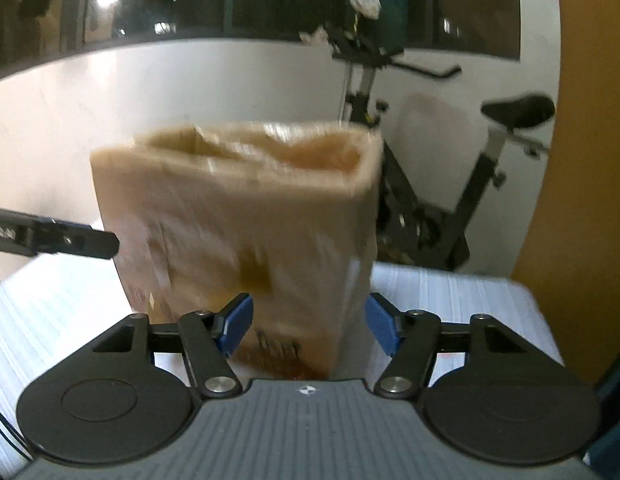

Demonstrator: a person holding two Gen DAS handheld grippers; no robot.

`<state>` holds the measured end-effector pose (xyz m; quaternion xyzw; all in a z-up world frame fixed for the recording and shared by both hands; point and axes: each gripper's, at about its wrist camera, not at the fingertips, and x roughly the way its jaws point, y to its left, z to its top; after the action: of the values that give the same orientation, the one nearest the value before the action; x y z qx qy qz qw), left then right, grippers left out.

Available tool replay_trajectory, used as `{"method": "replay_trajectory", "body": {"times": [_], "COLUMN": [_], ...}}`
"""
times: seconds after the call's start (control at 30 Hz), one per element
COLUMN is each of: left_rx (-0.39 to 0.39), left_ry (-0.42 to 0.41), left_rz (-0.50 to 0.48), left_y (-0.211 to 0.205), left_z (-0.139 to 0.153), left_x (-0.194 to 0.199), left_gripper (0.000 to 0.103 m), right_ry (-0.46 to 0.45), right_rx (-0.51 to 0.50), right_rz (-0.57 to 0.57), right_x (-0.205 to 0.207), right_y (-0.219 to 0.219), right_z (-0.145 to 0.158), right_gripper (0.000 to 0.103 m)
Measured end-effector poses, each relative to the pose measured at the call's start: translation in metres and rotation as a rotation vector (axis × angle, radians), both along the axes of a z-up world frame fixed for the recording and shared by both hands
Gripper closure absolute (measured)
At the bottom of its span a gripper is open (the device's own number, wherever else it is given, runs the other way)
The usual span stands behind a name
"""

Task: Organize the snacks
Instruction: 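Move both tools back down toward the red and brown packets, then grasp the brown jerky packet with the left gripper while the right grasps the red sauce packet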

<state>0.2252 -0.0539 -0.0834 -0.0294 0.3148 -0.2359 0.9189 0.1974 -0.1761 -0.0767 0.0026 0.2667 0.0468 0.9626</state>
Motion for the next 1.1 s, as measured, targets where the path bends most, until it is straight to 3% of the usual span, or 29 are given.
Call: {"method": "replay_trajectory", "body": {"times": [0.27,0.43,0.67,1.1], "left_rx": [0.045,0.076,0.098,0.121], "left_ry": [0.055,0.088,0.156,0.218], "left_rz": [-0.035,-0.044,-0.041,-0.038], "left_y": [-0.022,-0.032,-0.033,-0.036], "left_z": [-0.032,-0.047,-0.070,-0.096], "left_x": [-0.003,0.000,0.007,0.017], "left_gripper": [0.037,0.037,0.037,0.037], "right_ry": [0.166,0.228,0.272,0.253], "right_rx": [-0.054,-0.066,-0.099,-0.066], "right_rz": [-0.064,-0.058,-0.008,0.051], "right_x": [0.003,0.007,0.009,0.007], "right_y": [-0.016,-0.016,0.001,0.031], "right_z": [-0.069,-0.095,-0.114,-0.114], "right_gripper": [0.038,0.039,0.039,0.040]}}
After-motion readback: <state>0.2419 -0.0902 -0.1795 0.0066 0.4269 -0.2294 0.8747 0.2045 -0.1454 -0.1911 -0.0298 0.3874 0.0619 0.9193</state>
